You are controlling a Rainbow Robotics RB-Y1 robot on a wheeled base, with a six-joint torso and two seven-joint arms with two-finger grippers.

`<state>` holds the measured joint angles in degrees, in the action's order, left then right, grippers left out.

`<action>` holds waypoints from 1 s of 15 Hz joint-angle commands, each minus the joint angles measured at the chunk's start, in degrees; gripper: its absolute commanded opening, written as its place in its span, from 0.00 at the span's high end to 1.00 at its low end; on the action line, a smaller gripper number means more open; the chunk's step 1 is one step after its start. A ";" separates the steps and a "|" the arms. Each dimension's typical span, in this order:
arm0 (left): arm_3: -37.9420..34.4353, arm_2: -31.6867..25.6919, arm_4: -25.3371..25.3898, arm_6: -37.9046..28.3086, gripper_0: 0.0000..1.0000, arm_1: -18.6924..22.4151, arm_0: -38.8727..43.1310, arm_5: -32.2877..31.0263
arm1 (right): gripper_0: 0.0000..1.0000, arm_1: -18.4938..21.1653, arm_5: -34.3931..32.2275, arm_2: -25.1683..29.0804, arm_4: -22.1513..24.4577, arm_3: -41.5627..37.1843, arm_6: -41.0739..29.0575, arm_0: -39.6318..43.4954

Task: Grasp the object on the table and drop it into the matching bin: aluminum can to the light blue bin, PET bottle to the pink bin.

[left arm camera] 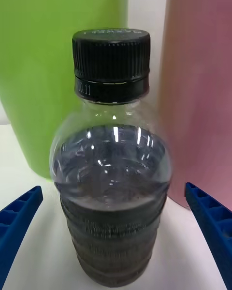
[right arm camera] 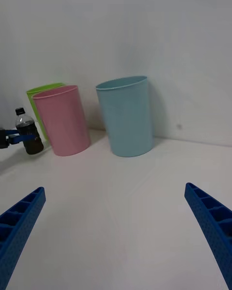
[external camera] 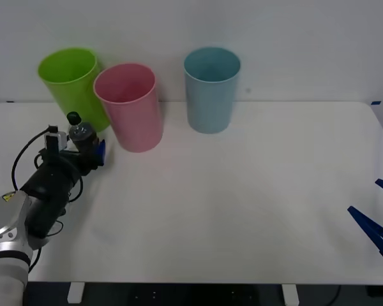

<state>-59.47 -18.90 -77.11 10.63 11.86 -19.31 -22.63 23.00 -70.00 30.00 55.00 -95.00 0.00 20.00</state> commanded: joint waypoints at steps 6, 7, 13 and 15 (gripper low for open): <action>3.04 -0.44 -2.16 0.44 0.00 0.00 -2.67 1.09 | 0.00 0.00 0.00 0.00 0.00 0.00 0.00 0.00; 3.04 -0.26 -2.16 0.44 0.00 0.00 -2.67 1.09 | 0.00 0.00 0.00 0.00 0.00 0.00 0.00 0.00; 3.04 -0.17 -1.99 0.88 1.00 0.00 -2.67 1.18 | 0.00 0.00 0.00 0.00 0.00 0.00 0.00 0.00; 3.04 -0.17 -1.81 0.88 1.00 0.00 -2.58 1.18 | 0.00 0.00 0.00 0.00 0.00 0.00 0.00 0.00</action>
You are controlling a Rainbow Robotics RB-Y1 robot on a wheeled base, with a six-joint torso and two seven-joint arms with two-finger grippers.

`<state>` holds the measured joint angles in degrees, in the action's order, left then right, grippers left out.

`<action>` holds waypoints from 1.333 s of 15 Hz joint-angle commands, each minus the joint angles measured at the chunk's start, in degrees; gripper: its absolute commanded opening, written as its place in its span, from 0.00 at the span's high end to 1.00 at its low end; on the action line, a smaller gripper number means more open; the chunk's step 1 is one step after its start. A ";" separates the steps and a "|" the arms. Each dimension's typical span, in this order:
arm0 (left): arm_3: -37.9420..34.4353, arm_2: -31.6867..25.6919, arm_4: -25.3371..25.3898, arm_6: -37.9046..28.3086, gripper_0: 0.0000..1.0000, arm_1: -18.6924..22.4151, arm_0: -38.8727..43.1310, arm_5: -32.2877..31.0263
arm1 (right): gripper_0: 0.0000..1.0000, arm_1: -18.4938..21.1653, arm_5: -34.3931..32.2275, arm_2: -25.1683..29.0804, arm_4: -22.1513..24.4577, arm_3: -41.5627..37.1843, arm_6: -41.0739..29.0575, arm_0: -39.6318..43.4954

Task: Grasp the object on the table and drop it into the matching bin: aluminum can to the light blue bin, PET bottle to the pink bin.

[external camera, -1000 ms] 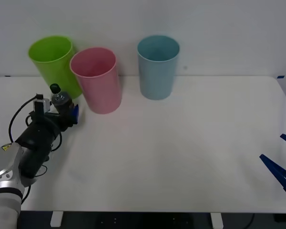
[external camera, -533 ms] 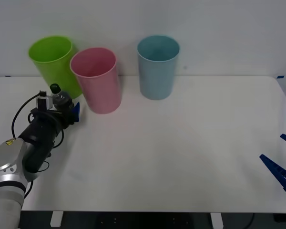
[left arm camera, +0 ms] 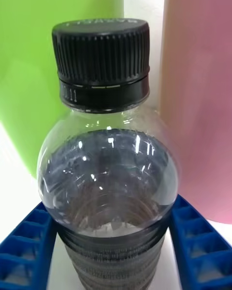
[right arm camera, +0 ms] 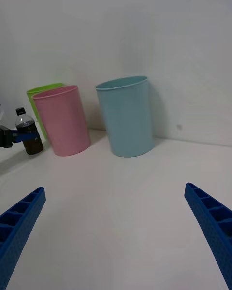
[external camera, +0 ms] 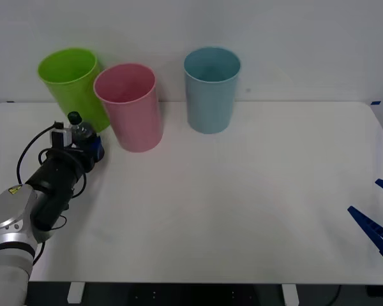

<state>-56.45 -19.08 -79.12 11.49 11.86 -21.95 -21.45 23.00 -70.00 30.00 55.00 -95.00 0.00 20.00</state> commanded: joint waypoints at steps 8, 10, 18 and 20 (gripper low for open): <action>-0.06 0.71 4.23 0.03 1.00 2.64 1.48 -3.51 | 0.00 0.00 0.00 0.00 0.00 0.00 0.00 0.00; -0.59 1.24 6.61 -0.06 1.00 4.05 2.71 -5.71 | 0.00 0.00 0.00 0.00 0.00 0.00 0.00 0.00; -19.22 5.98 17.77 -2.26 1.00 8.53 16.33 -5.88 | 0.00 0.00 0.00 0.00 0.00 0.00 0.00 0.00; -23.80 6.69 20.93 -3.05 1.00 9.94 19.49 -5.79 | 0.00 0.00 0.00 0.00 0.00 0.00 0.00 0.00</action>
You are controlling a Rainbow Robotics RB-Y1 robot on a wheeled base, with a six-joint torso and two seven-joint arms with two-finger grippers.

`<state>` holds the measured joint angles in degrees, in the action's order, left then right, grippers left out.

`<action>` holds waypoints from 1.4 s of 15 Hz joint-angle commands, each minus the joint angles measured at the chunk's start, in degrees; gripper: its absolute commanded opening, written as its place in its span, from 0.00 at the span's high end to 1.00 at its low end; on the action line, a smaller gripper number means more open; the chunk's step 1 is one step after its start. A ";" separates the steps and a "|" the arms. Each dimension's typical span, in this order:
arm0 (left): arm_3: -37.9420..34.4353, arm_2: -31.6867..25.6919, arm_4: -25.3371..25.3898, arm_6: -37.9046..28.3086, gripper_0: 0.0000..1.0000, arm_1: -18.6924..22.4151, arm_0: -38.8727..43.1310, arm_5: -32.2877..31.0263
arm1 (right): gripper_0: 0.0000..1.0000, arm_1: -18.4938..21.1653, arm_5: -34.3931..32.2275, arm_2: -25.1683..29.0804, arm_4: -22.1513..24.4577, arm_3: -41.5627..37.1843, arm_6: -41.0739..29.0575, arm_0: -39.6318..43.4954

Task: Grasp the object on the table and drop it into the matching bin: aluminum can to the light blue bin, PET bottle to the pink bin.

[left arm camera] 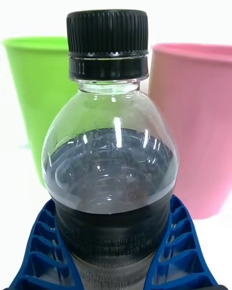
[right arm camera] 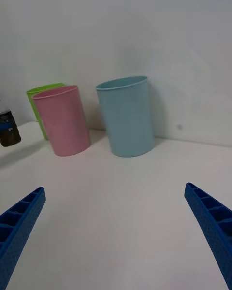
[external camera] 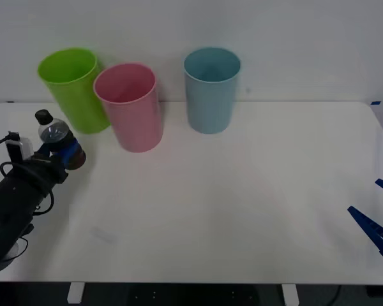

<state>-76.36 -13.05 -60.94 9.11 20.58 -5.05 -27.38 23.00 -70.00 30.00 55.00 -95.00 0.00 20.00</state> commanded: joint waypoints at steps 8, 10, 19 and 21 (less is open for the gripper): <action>-17.33 3.82 13.39 -3.84 1.00 6.14 6.46 3.91 | 0.00 0.00 0.00 0.00 0.00 0.00 0.00 0.00; -20.05 6.02 15.33 -4.19 1.00 7.81 5.67 8.13 | 0.00 0.00 0.00 0.00 0.00 0.00 0.00 0.00; -21.98 8.74 20.51 -6.56 1.00 14.84 -0.75 13.14 | 0.00 0.00 0.00 0.00 0.00 0.00 0.00 0.00; -21.98 9.27 20.07 -7.18 1.00 14.93 -2.15 14.02 | 0.00 0.00 0.00 0.00 0.00 0.00 0.00 0.00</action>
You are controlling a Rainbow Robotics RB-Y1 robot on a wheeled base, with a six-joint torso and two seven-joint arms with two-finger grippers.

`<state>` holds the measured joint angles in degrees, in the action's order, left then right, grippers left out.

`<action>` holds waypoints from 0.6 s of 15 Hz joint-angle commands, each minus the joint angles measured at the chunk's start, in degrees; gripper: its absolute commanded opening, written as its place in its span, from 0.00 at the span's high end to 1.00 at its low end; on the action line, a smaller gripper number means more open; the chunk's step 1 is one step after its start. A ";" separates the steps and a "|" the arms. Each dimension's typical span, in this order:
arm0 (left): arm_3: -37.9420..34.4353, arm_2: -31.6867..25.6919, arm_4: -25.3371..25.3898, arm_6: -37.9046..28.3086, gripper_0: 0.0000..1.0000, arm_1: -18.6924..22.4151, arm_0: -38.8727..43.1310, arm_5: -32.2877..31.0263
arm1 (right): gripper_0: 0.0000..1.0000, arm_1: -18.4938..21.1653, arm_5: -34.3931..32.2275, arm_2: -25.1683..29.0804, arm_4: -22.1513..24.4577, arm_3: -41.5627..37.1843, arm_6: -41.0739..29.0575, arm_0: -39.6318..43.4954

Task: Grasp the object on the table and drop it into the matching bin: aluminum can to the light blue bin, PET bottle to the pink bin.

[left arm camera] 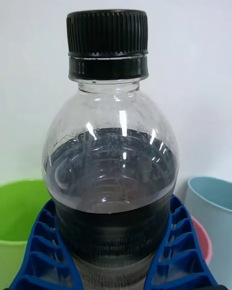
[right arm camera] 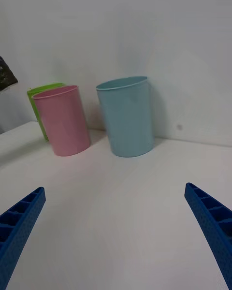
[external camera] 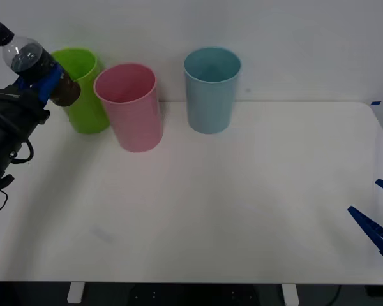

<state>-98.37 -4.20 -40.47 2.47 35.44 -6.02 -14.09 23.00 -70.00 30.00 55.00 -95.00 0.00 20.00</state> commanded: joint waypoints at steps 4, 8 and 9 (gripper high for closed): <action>0.64 4.47 -1.19 -1.07 1.00 0.86 -5.67 5.75 | 0.00 0.00 0.00 0.00 0.00 0.00 0.00 0.00; 5.91 8.95 -2.24 -1.16 1.00 0.86 -12.08 6.10 | 0.00 0.00 0.00 0.00 0.00 0.00 0.00 0.00; 7.49 10.09 -2.59 -1.07 1.00 0.86 -13.84 6.10 | 0.00 0.00 0.00 0.00 0.00 0.00 0.00 0.00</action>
<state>-92.06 5.05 -42.78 1.35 36.30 -18.58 -7.99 23.00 -70.00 30.00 55.00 -95.00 0.00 20.00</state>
